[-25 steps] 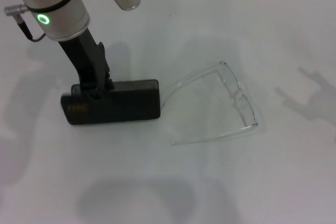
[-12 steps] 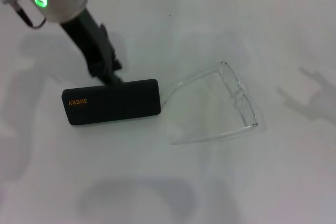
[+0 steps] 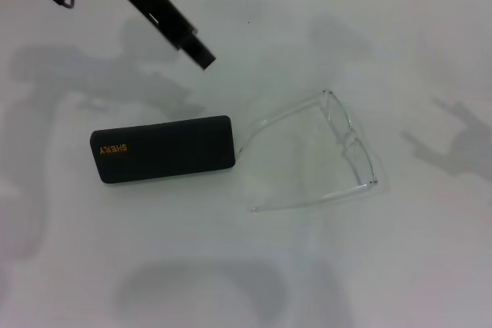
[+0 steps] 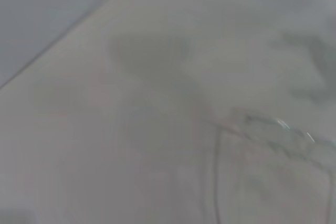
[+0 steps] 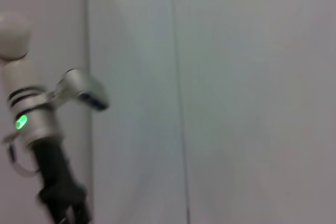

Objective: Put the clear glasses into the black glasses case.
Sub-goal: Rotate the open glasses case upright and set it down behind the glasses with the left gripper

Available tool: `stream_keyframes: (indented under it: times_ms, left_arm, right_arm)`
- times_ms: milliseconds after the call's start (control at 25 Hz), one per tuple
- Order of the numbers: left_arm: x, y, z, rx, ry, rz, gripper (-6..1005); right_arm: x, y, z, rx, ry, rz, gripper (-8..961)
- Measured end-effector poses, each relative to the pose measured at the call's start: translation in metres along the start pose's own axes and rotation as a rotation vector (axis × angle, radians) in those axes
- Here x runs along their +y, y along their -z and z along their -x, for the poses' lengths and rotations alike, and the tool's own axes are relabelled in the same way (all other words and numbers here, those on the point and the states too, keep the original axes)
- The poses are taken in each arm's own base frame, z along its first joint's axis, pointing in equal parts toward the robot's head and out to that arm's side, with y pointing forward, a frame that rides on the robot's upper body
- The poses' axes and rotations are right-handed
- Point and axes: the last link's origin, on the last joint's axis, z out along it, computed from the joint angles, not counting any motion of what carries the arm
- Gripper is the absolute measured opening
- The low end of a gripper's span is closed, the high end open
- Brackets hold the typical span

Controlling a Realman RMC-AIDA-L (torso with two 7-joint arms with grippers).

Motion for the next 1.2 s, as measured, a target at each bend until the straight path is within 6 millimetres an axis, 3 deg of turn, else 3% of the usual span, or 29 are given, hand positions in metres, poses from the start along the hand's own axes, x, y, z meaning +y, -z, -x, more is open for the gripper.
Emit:
stream_keyframes:
  times_ms: [320, 480, 720, 1200]
  left_arm:
    - [-0.023, 0.003, 0.009, 0.183, 0.532, -0.078, 408]
    - [-0.036, 0.006, 0.040, 0.248, 0.691, -0.109, 408]
    - [-0.041, 0.014, 0.066, 0.342, 0.725, -0.141, 407]
    - [-0.042, 0.052, 0.078, 0.579, 0.578, -0.143, 407]
  right_arm:
    - [-0.012, -0.021, 0.000, 0.150, 0.085, 0.138, 865]
    - [-0.013, -0.035, 0.002, 0.184, 0.093, 0.197, 865]
    - [-0.003, -0.071, 0.005, 0.233, 0.045, 0.352, 864]
    - [0.035, -0.167, 0.013, 0.508, -0.092, 0.665, 863]
